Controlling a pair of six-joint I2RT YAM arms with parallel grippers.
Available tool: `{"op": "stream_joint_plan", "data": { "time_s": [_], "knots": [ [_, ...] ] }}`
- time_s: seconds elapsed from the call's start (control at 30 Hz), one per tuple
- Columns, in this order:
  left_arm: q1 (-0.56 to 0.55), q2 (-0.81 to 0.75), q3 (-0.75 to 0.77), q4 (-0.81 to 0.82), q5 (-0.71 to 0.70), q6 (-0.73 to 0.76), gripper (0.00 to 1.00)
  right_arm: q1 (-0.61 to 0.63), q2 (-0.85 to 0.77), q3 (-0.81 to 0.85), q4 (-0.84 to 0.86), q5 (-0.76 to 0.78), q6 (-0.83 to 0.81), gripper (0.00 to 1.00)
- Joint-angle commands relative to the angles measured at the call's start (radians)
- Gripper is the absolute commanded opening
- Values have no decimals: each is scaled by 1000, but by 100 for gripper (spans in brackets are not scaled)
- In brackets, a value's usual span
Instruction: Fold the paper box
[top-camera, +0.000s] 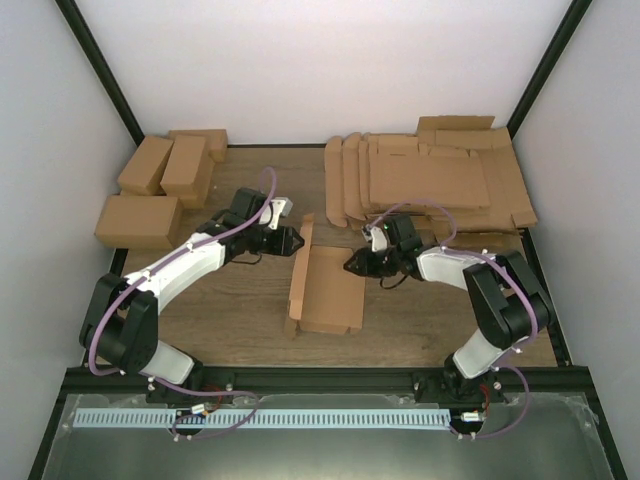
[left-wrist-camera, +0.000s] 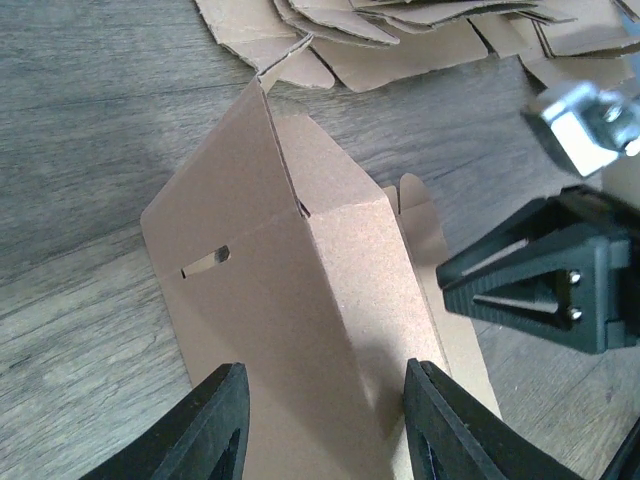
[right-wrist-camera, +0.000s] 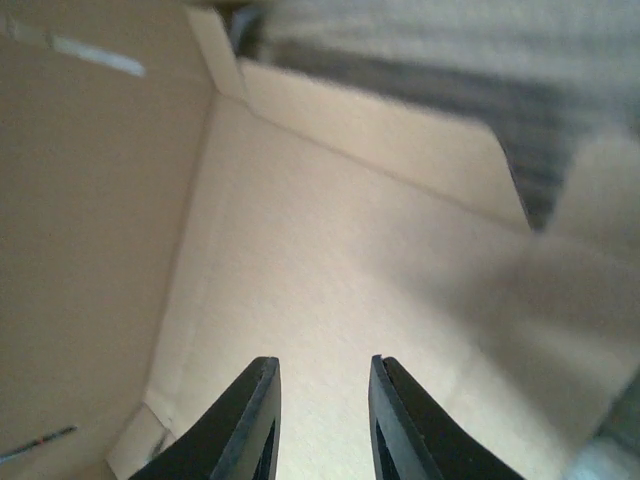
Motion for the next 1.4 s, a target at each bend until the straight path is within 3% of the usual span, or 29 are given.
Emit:
{"op": "stream_joint_plan", "data": {
  "time_s": [0.0, 0.2, 0.43, 0.83, 1.03, 1.37],
  "knots": [
    [9, -6, -24, -46, -37, 14, 43, 2, 9, -56, 24, 11, -21, 24],
    [13, -3, -32, -44, -38, 12, 43, 4, 10, -136, 63, 1, 1, 1],
    [20, 4, -31, -47, -18, 37, 43, 42, -43, -266, 91, 16, 53, 1],
    [21, 40, 1, -84, 67, 117, 43, 110, -403, -487, 66, -13, 192, 1],
    [21, 48, 18, -111, 56, 130, 42, 109, -494, -332, -72, 52, 111, 3],
    [22, 44, 31, -130, 2, 127, 42, 108, -156, 7, 61, 88, 39, 1]
  ]
}}
